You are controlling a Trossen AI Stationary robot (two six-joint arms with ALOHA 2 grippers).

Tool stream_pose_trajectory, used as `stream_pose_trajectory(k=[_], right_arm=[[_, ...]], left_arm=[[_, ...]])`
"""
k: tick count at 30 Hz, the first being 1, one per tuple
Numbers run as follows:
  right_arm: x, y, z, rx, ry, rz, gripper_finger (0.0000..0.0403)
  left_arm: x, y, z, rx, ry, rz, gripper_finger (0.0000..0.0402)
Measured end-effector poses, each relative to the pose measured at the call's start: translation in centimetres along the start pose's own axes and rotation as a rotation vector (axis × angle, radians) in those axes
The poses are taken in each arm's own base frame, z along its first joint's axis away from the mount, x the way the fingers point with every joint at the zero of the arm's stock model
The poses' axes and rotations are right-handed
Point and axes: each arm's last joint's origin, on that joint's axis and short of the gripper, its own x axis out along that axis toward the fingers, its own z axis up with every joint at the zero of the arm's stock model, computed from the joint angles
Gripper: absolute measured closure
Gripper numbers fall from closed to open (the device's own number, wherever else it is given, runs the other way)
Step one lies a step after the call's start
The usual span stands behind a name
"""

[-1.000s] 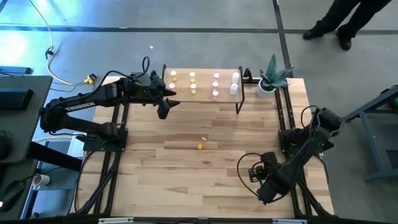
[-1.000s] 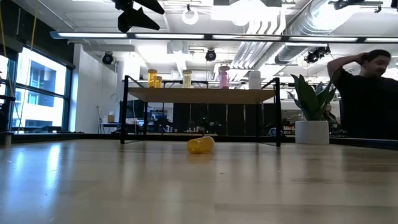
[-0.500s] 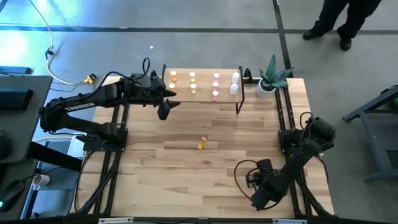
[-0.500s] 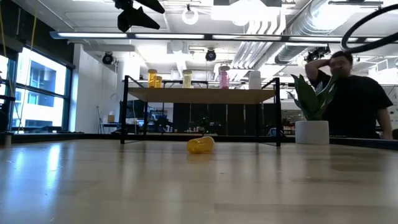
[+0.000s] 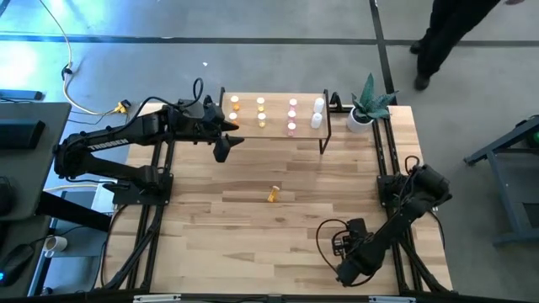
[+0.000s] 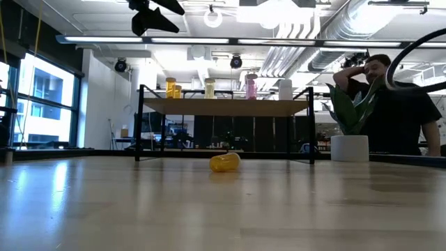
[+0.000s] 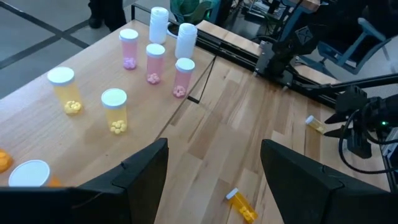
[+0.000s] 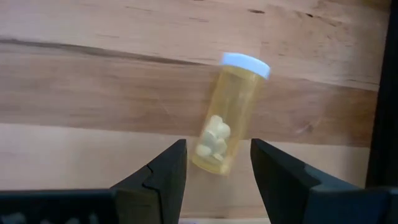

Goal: Pick and place medicine bottles onto shelf by color
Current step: Put the yellow pill bottle on the shelf aligned with other yellow pill bottles

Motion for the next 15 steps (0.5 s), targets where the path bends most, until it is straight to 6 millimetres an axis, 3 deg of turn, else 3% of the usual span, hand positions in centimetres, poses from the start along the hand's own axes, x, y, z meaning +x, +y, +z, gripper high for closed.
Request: stream_pose_trajectory(k=[15], right_arm=[[1.3, 1.2, 0.4, 0.019, -0.007, -0.055, 0.0233]], left_arm=[[0.0, 0.0, 0.0, 0.000, 0.000, 0.000, 0.0158]])
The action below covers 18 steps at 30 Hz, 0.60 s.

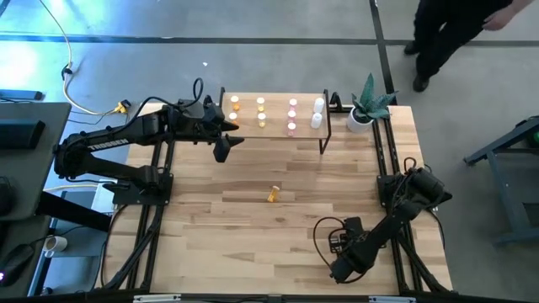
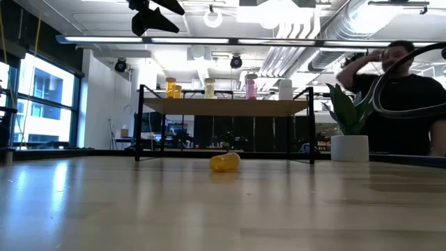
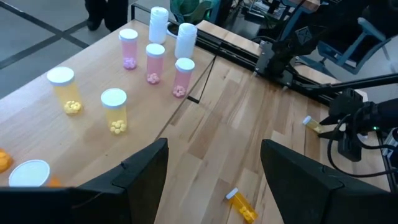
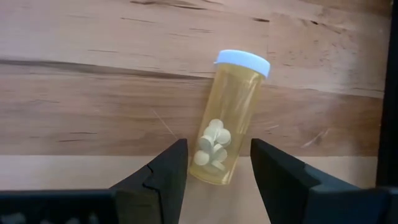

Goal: Pick and place medicine bottles onto shelf by color
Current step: Put the yellow pill bottle on the shelf aligned with other yellow pill bottles

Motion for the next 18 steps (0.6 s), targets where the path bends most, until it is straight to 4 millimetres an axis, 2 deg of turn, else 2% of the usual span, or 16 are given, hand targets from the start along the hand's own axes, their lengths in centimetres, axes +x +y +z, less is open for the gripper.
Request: stream_pose_trajectory(k=[7, 18], right_arm=[[0.07, 0.31, -0.05, -0.002, 0.015, 0.012, 0.0241], [0.09, 0.74, 0.01, -0.014, 0.039, 0.030, 0.0310]], left_arm=[[0.01, 0.00, -0.01, 0.000, 0.000, 0.000, 0.0158], [0.01, 0.01, -0.02, 0.005, 0.002, -0.004, 0.0158]])
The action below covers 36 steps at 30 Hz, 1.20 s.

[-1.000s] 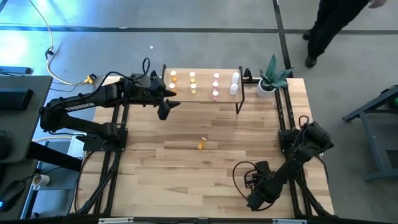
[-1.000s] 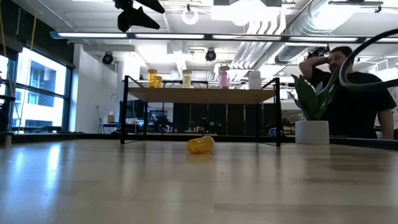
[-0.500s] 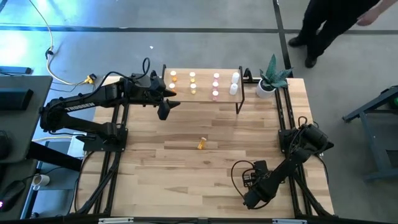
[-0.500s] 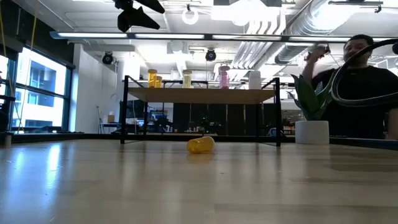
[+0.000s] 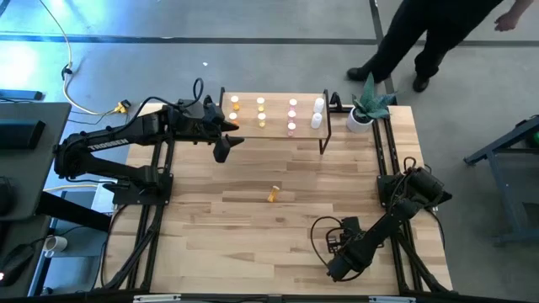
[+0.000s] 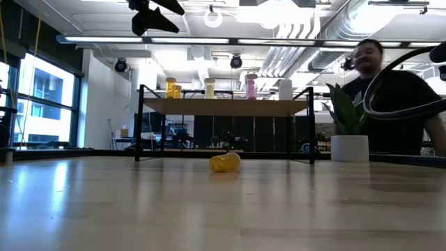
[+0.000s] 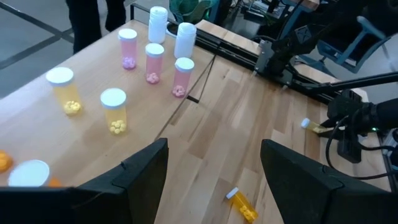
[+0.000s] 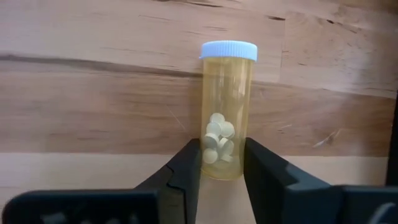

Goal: Pick and place medicine bottles onto shelf by color
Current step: Put the yellow pill bottle on the shelf aligned with other yellow pill bottles

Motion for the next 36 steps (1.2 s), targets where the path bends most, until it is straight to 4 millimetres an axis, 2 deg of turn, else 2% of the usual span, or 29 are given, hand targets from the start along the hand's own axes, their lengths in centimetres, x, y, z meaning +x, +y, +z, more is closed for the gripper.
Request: stream_pose_trajectory(k=[5, 13, 18, 24, 30, 36], right_arm=[[-0.6, 0.2, -0.1, -0.063, 0.017, 0.045, 0.0317], [-3.0, 0.4, 0.5, -0.180, -0.047, 0.290, 0.0318], [-5.0, 0.5, 1.4, -0.223, -0.105, 0.460, 0.0319], [-7.4, 1.9, 3.9, -0.261, -0.155, 0.642, 0.0319], [-9.4, 4.7, 7.0, -0.357, -0.197, 0.832, 0.0319], [-10.4, 7.2, 10.6, -0.411, -0.269, 0.956, 0.0319]], left_arm=[[0.0, -0.1, -0.3, -0.009, 0.049, -0.065, 0.0158], [0.0, -0.1, -0.9, -0.010, 0.114, -0.088, 0.0158], [-0.1, -0.4, -1.0, -0.013, 0.139, -0.175, 0.0158], [-0.1, -0.7, -1.1, -0.015, 0.158, -0.249, 0.0158], [-0.2, -1.8, -1.4, 0.010, 0.173, -0.294, 0.0158], [0.0, -3.2, -2.0, 0.047, 0.207, -0.345, 0.0158]])
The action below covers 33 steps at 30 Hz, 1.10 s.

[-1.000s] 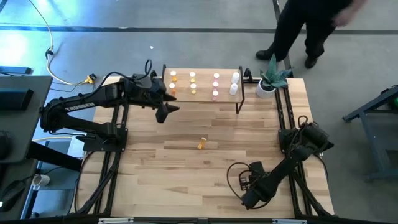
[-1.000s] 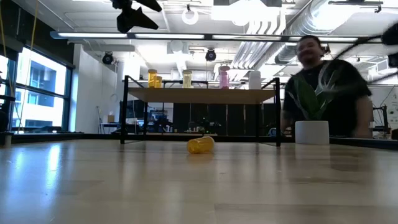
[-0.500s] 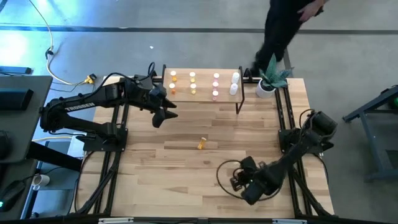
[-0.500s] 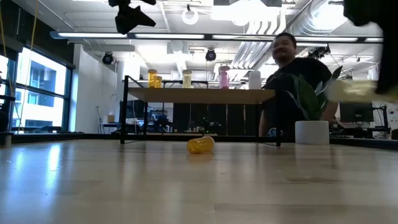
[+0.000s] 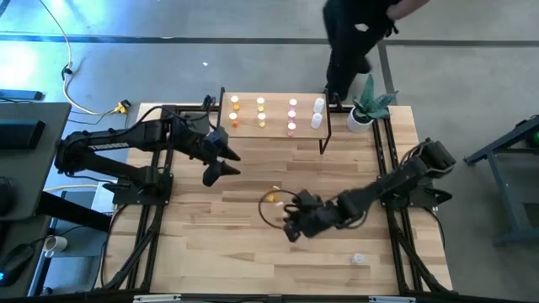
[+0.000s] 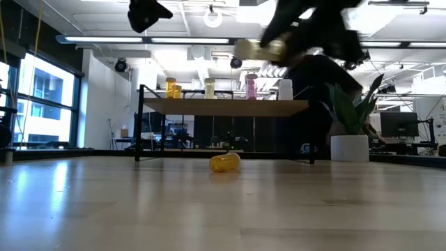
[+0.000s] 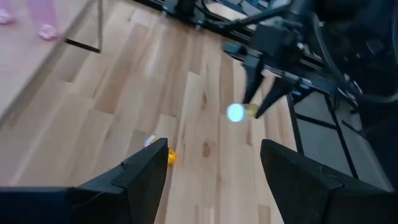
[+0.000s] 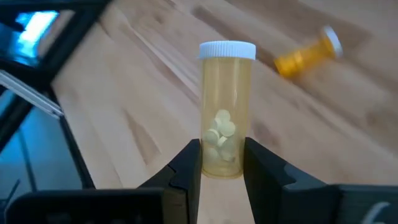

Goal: Pick and place medicine bottles onto shelf by color
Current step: Put the yellow pill bottle on the shelf aligned with other yellow pill bottles

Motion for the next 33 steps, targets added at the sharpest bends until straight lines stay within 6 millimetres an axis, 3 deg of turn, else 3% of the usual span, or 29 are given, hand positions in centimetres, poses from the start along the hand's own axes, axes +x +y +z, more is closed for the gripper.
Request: stream_pose_trajectory(k=[15, 24, 33], right_arm=[[1.8, 0.0, 7.9, -0.293, -0.188, 0.269, 0.0319], [2.3, -1.0, 10.9, -0.470, -0.217, 0.376, 0.0319], [2.7, -2.5, 13.0, -0.563, -0.177, 0.446, 0.0319]], left_arm=[[0.4, -2.0, -0.6, 0.060, 0.034, -0.071, 0.0158], [0.5, -2.3, -0.3, 0.041, -0.003, -0.082, 0.0158], [2.9, -1.8, -0.3, -0.015, 0.044, -0.063, 0.0158]])
